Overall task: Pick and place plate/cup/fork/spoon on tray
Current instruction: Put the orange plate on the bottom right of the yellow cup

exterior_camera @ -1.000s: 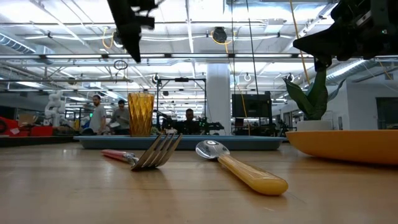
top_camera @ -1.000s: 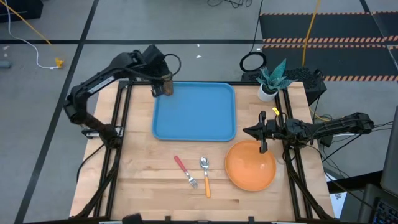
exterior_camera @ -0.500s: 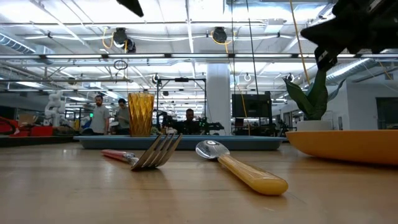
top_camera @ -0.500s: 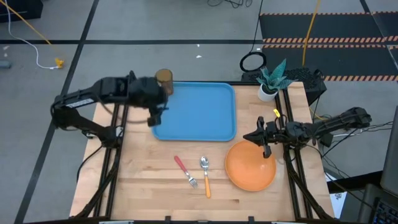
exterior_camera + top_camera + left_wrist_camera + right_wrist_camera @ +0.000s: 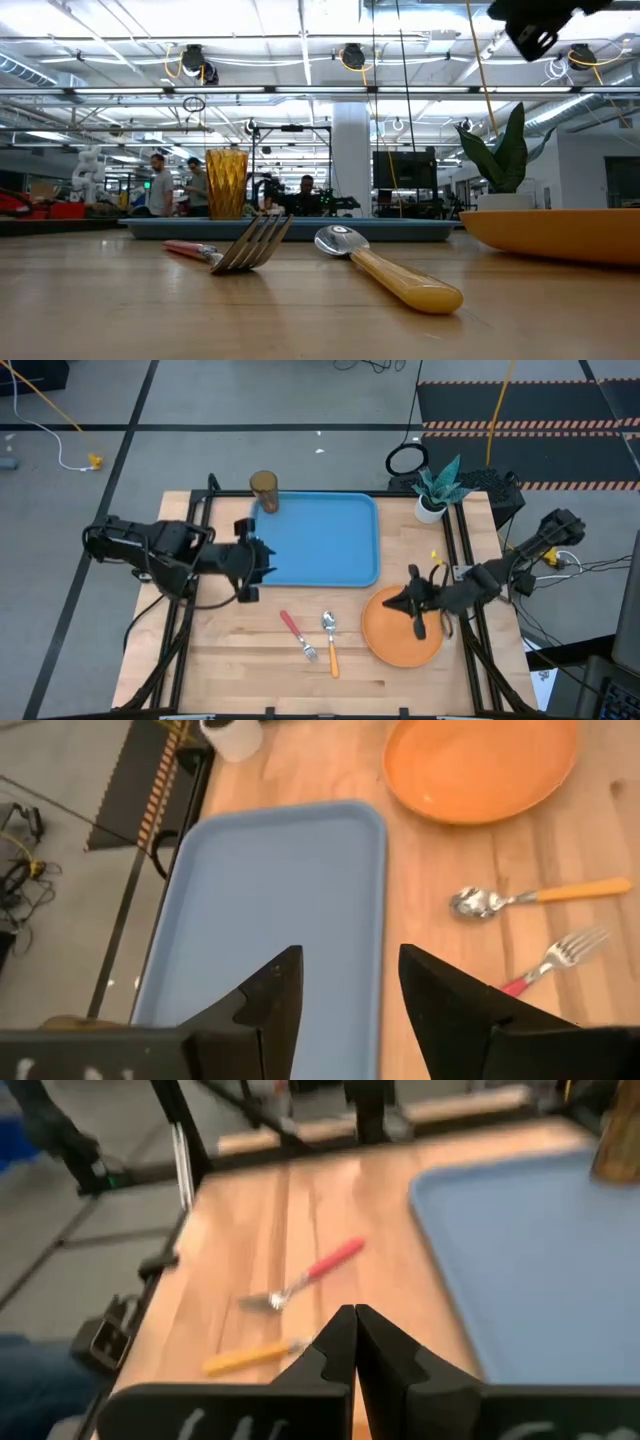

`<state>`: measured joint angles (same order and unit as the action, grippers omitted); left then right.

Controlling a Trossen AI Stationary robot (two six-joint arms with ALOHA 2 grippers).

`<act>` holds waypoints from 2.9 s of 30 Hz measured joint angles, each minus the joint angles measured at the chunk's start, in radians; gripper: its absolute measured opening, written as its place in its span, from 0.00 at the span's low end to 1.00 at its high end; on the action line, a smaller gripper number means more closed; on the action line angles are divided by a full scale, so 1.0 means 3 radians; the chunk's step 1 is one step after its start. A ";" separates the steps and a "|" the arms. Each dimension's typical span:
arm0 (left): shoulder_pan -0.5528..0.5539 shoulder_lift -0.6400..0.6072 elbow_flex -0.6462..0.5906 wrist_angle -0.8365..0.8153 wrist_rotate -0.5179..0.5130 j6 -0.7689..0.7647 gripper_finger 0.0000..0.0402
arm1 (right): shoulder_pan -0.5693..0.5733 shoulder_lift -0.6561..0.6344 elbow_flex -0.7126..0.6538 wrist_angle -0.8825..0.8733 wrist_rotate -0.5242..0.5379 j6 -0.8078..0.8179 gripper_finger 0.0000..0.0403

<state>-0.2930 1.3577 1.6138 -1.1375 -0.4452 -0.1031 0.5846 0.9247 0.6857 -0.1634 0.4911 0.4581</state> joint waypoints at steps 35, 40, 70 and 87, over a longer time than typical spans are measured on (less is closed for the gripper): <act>-0.0799 0.0967 -0.0003 0.0768 -0.0747 -0.0686 0.42 | 0.1297 0.2075 0.1213 -0.1842 -0.0615 0.2108 0.38; -0.0798 0.1071 -0.0003 0.0826 -0.0789 -0.0776 0.42 | 0.1297 0.2116 0.1213 -0.1859 -0.0607 0.1978 0.38; -0.0805 0.1086 -0.0004 0.0931 -0.0884 -0.0732 0.42 | 0.1211 0.2450 0.1020 -0.1648 -0.0854 0.1862 0.10; -0.0805 0.1086 -0.0004 0.0930 -0.0884 -0.0712 0.42 | 0.1176 0.2223 0.0996 -0.1728 -0.0868 0.1956 0.00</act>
<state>-0.5346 1.6836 1.6127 -0.8585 -0.7105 -0.3168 0.9374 1.5915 0.9844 -0.6819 0.2309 1.0450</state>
